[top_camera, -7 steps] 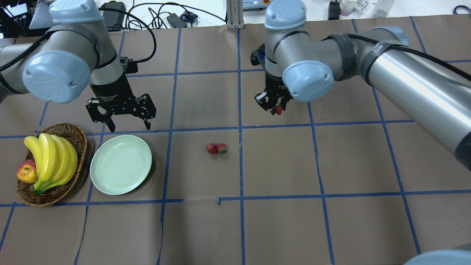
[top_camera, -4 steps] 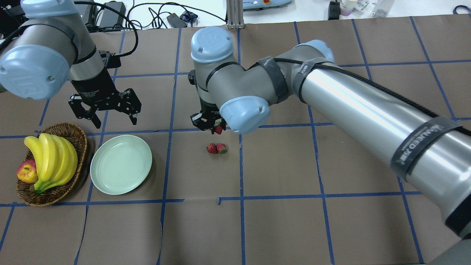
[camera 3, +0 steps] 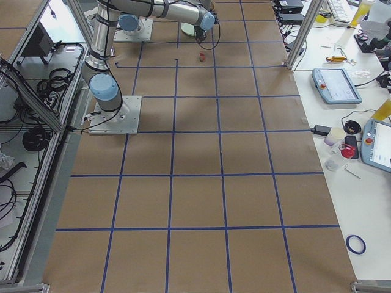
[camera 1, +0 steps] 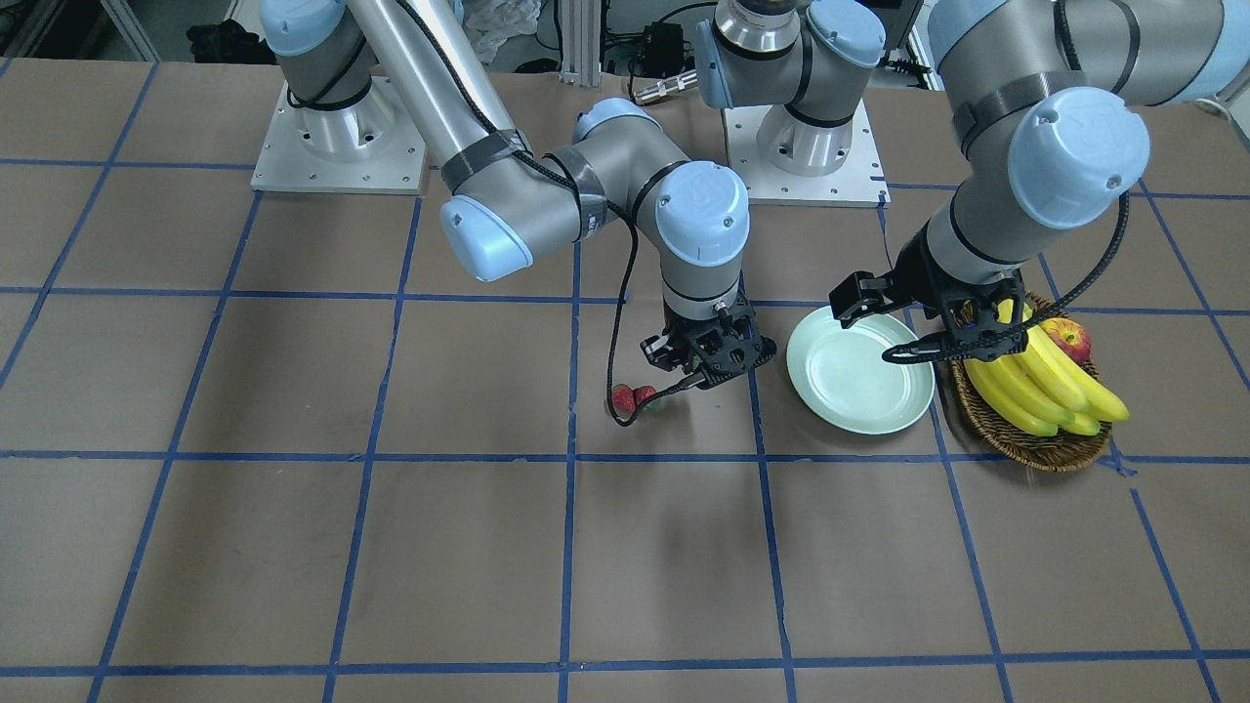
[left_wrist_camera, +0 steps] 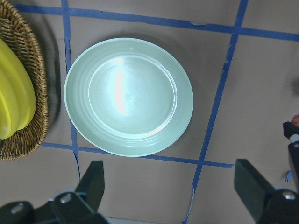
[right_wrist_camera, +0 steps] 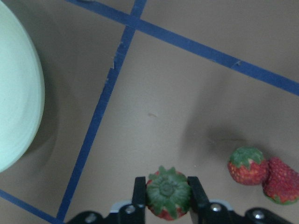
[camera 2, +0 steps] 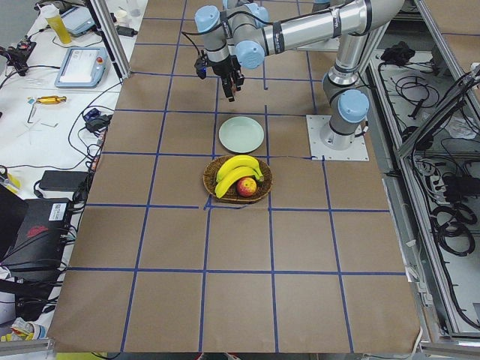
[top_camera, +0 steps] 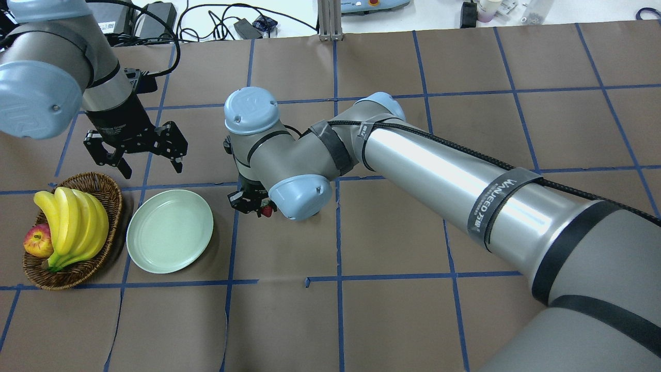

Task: Collect all strawberries into plate
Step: 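Carry the strawberry to beside the plate and release it with the right gripper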

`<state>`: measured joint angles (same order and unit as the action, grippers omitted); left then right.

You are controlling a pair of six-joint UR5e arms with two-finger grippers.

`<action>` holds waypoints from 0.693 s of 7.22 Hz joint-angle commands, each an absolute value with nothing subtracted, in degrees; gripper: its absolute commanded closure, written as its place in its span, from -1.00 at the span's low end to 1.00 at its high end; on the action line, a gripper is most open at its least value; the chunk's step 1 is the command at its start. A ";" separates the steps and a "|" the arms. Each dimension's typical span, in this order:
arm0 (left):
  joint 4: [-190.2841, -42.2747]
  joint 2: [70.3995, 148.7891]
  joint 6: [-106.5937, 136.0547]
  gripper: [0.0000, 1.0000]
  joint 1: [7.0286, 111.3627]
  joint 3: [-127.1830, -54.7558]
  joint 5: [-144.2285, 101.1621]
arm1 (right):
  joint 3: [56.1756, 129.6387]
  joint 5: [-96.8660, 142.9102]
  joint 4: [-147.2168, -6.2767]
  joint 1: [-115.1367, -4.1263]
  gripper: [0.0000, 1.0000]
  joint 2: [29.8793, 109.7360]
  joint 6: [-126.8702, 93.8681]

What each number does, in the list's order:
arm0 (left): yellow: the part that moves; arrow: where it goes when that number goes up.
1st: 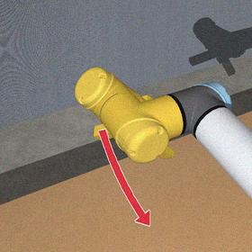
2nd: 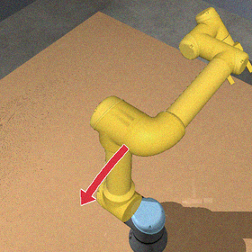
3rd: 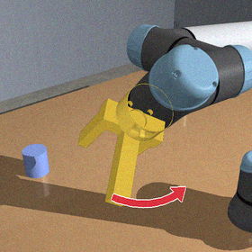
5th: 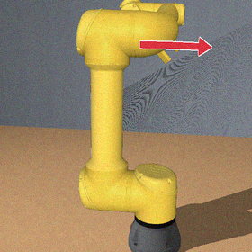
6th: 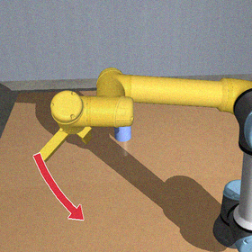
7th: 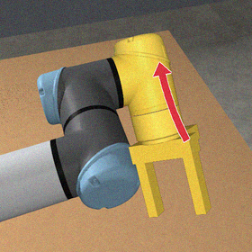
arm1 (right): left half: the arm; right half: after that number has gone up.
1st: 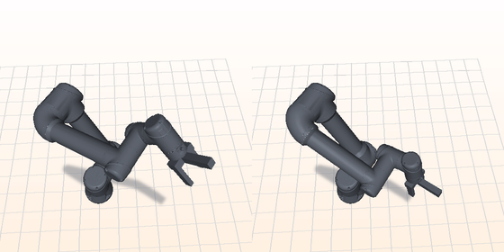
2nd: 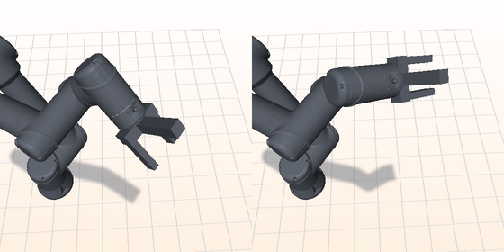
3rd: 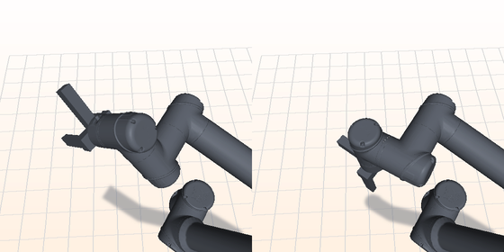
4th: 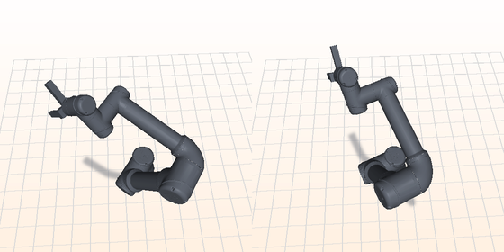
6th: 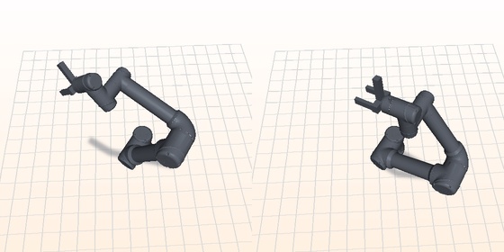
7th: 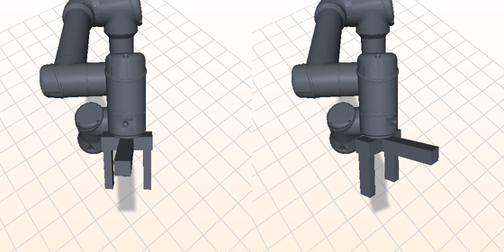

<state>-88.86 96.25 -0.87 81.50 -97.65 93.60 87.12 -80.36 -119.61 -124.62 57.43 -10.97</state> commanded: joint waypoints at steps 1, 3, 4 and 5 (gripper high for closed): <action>-88.94 96.24 -0.88 -1.00 81.47 -97.73 93.60 | 87.10 -80.07 -120.06 -124.89 0.63 54.85 -10.72; -89.03 96.24 -0.88 -1.00 81.47 -97.82 93.60 | 87.10 -80.16 -120.32 -124.89 -0.54 54.14 -10.72; -89.03 96.24 -0.88 -1.00 81.47 -97.91 93.60 | 87.01 -80.16 -120.15 -124.89 -1.00 54.49 -10.64; -88.86 96.24 -0.88 -1.00 81.47 -97.82 93.52 | 86.58 -80.42 -119.89 -124.81 -1.00 54.93 -10.63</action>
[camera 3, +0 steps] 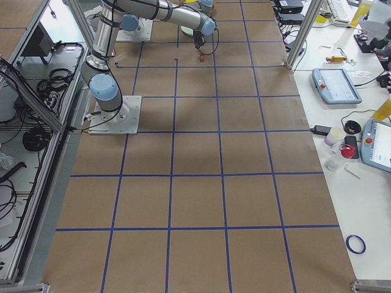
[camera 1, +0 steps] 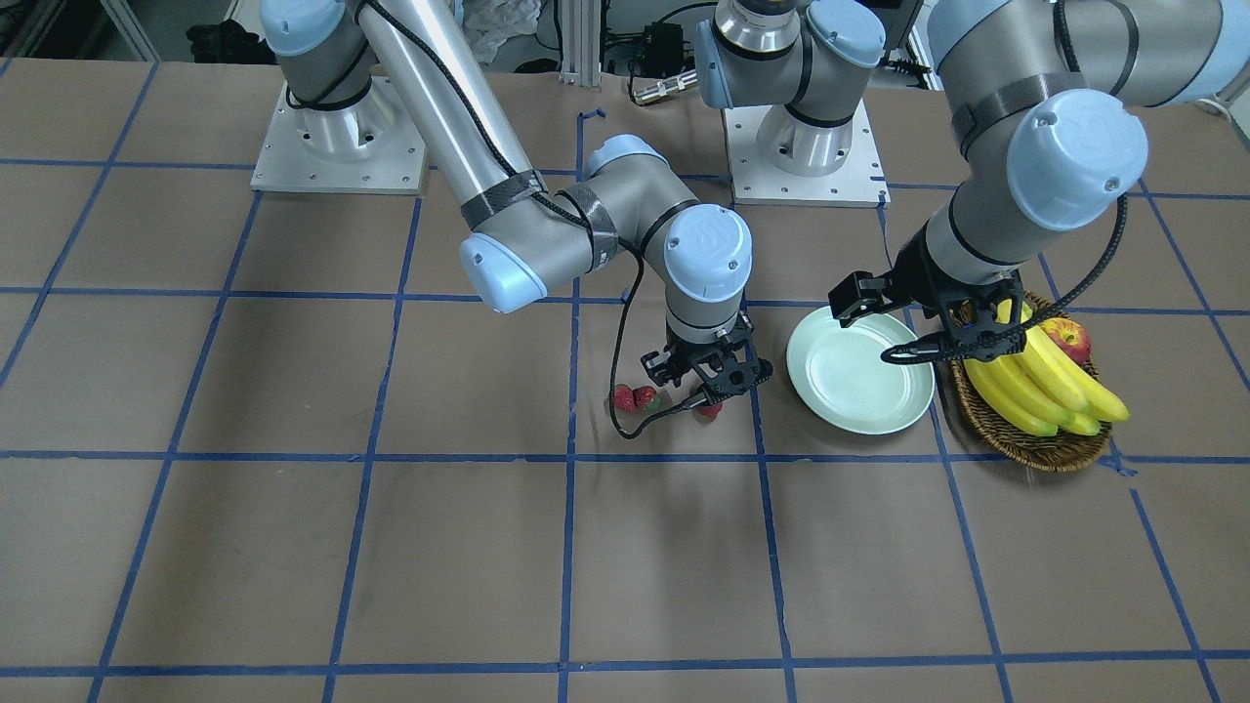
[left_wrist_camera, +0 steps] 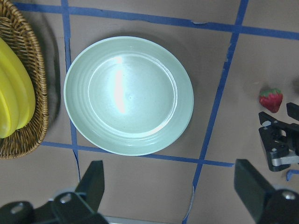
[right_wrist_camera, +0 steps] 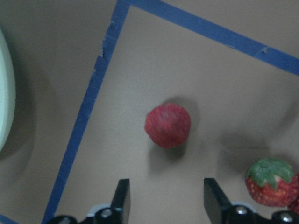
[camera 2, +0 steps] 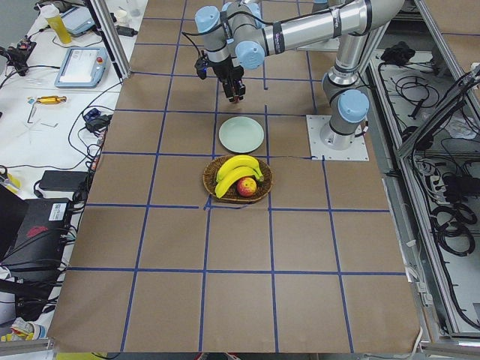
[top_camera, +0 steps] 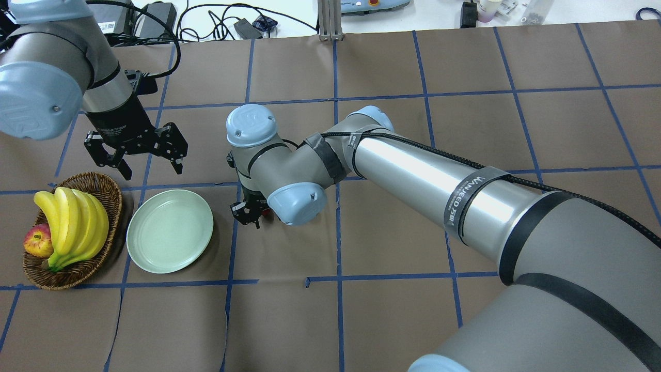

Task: Collect all strawberries into plate
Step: 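Carry the strawberry to beside the plate and release it with the right gripper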

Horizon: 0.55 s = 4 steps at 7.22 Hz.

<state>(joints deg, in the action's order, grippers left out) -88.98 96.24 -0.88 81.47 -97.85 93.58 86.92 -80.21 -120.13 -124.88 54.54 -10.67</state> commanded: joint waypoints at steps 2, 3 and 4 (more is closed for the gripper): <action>-88.77 96.94 0.17 -1.00 81.74 -97.91 92.82 | 85.61 -84.00 -113.60 -123.06 -1.00 62.53 -10.55; -87.03 97.99 0.61 -1.00 82.26 -98.17 92.55 | 85.78 -84.98 -109.47 -120.61 -1.00 66.23 -10.46; -85.10 98.52 2.62 -1.00 82.61 -98.26 92.37 | 85.61 -85.25 -103.42 -116.50 -1.00 70.36 -8.37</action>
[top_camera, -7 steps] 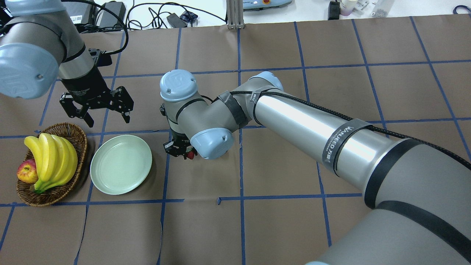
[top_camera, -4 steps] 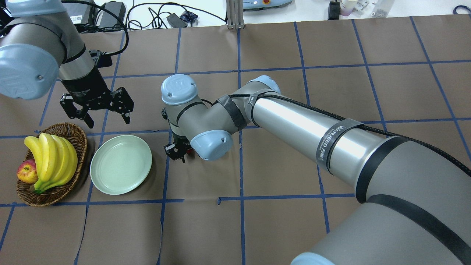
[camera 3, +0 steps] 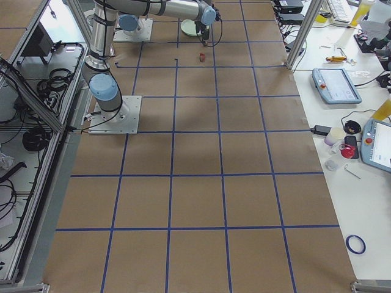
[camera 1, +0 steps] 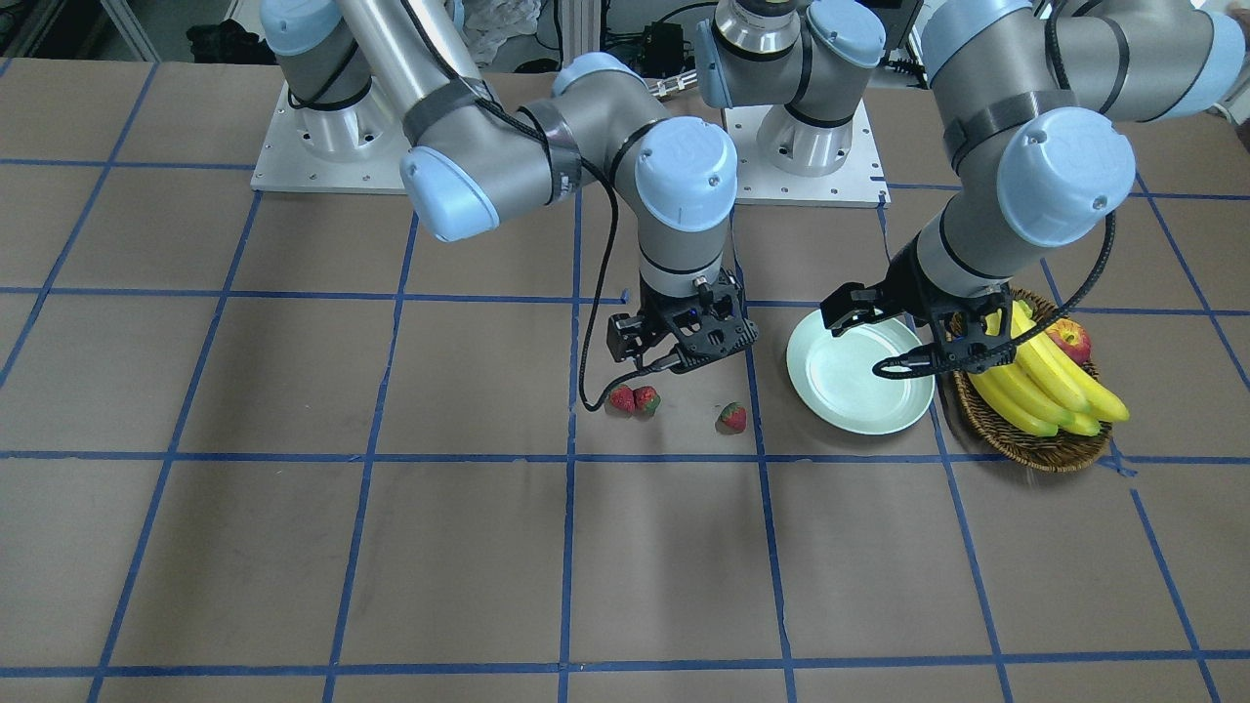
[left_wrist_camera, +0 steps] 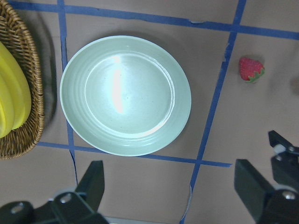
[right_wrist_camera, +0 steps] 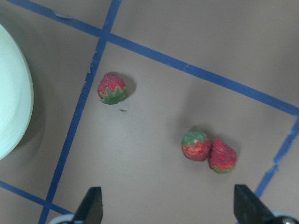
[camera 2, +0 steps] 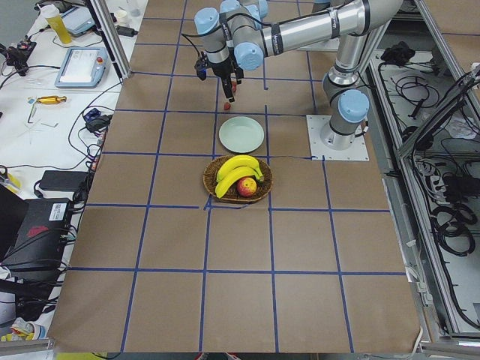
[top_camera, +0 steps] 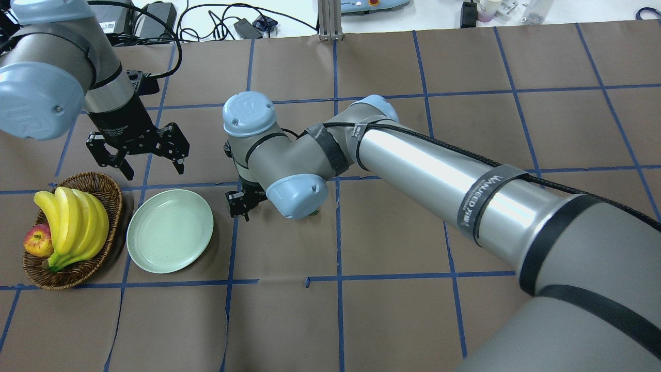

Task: Collect all strawberries into plate
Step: 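Raise the right gripper away while the left gripper reaches toward the strawberries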

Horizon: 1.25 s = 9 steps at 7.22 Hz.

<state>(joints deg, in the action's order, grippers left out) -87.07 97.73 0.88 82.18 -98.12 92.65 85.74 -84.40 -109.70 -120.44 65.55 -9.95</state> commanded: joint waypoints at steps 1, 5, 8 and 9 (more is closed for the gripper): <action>-83.60 98.96 4.72 -1.00 83.31 -98.35 92.37 | 85.69 -85.60 -97.36 -111.67 -1.00 74.92 -3.48; -65.71 105.62 17.72 -1.00 90.68 -102.02 89.74 | 85.87 -90.26 -92.14 -101.19 -1.00 79.79 5.24; -60.83 111.69 18.90 -1.00 92.90 -102.57 87.99 | 86.66 -90.26 -90.09 -96.59 -1.00 81.39 8.70; -60.82 113.54 18.98 -1.00 92.90 -102.74 87.80 | 86.75 -90.26 -89.48 -96.59 -1.00 81.39 8.70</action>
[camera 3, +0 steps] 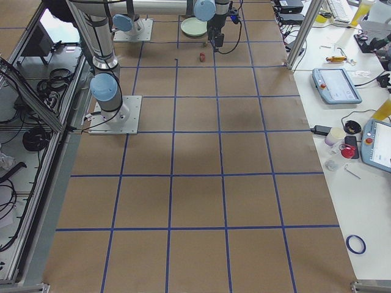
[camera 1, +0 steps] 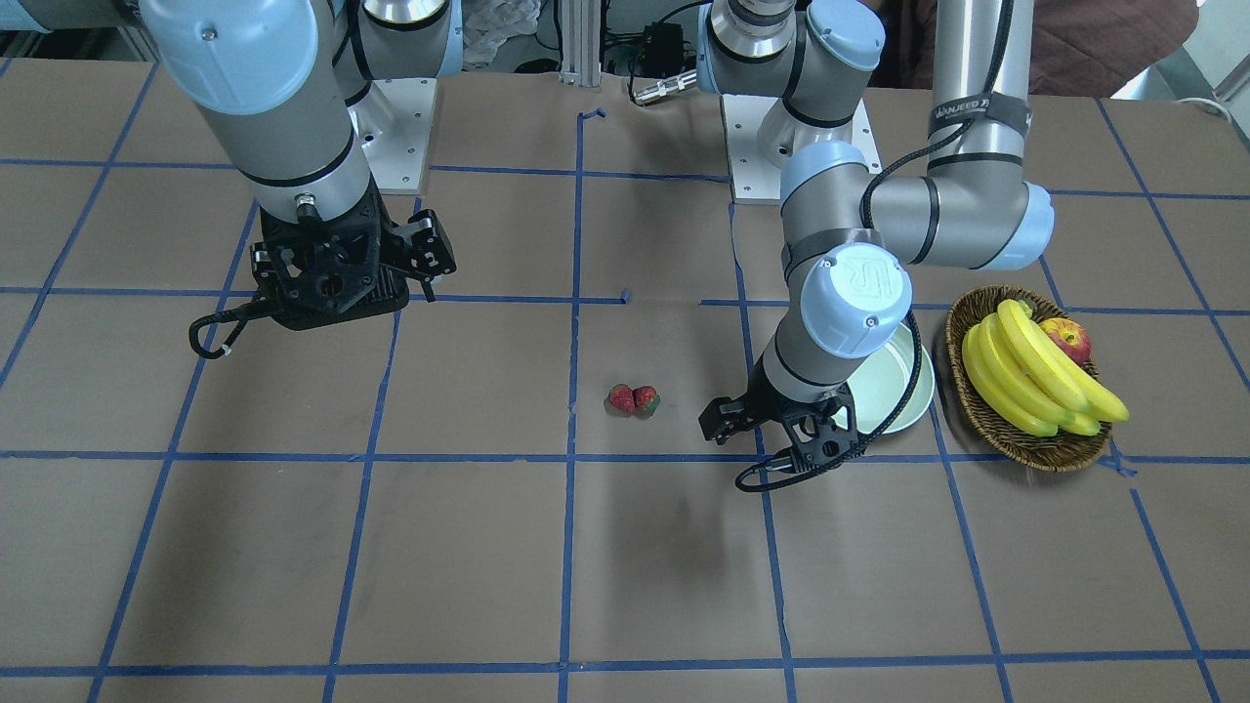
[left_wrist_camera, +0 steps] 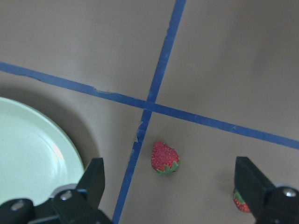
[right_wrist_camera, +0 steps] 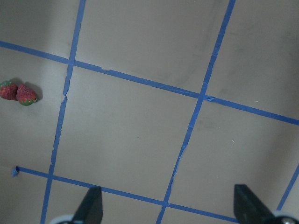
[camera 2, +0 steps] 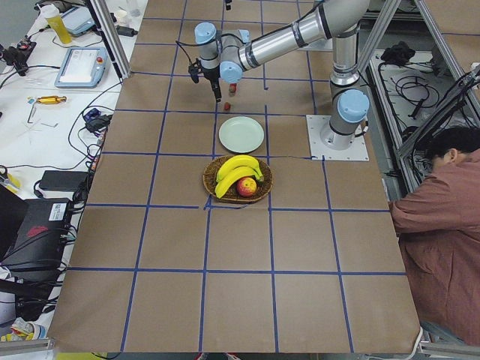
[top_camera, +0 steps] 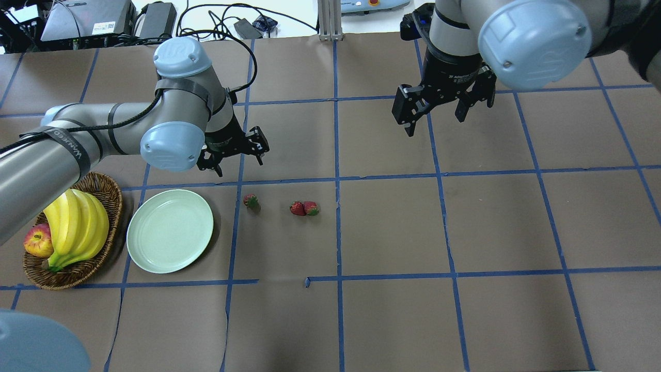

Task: Collect all strawberries into plate
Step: 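Raise the right gripper away while the left gripper reaches toward the strawberries, then grasp the strawberry nearest the plate with the left gripper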

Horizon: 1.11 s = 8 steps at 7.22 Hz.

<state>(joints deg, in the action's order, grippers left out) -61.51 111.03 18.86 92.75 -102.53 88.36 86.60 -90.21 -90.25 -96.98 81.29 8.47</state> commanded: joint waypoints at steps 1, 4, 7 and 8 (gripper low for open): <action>-60.91 115.12 19.07 -1.00 93.07 -102.74 87.72 | 86.84 -90.26 -89.39 -96.59 -1.00 81.39 8.70; -62.31 117.16 19.42 -0.84 93.78 -102.92 88.06 | 87.97 -90.26 -89.56 -96.59 -1.00 81.39 8.61; -69.51 116.72 19.78 0.16 93.78 -102.83 88.15 | 88.15 -90.18 -89.74 -96.68 -1.00 81.47 8.44; -69.96 116.63 19.78 0.81 93.78 -102.75 88.33 | 88.15 -90.18 -90.00 -96.68 -1.00 81.47 8.44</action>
<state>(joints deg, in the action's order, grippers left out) -68.57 116.80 19.78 93.77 -102.82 88.17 88.12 -90.18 -89.78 -96.67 81.45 8.48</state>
